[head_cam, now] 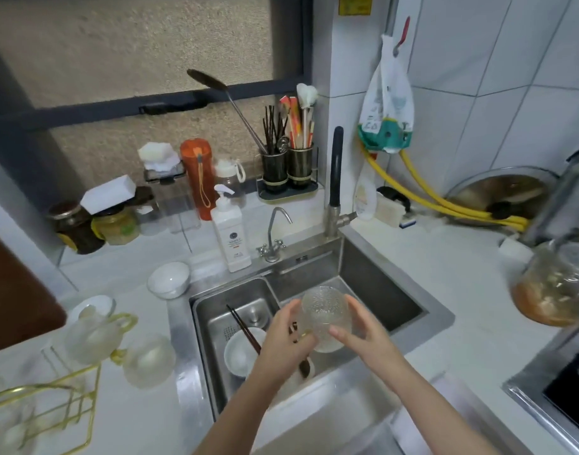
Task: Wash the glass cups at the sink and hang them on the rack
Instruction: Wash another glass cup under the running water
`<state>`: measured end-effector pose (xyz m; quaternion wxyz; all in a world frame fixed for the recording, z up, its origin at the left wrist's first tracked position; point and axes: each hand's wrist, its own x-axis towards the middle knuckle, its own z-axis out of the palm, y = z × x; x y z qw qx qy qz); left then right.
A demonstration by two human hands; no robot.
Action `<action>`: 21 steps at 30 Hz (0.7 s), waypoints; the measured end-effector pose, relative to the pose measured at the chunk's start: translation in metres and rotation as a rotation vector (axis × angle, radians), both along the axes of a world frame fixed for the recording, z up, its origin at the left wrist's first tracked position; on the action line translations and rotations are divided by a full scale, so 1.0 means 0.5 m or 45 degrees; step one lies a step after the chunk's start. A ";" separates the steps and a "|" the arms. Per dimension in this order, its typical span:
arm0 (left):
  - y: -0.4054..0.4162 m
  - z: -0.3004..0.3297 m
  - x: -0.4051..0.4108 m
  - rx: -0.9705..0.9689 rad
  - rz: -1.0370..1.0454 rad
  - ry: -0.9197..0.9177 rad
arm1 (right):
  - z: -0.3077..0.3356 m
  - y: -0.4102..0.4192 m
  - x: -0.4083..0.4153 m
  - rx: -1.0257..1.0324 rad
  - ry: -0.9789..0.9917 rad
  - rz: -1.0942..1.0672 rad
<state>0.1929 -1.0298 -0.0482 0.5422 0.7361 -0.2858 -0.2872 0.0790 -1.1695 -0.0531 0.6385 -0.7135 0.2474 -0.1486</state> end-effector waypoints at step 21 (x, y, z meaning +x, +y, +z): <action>-0.225 -0.015 0.167 0.133 -0.130 0.151 | -0.018 -0.186 0.165 0.078 0.043 -0.144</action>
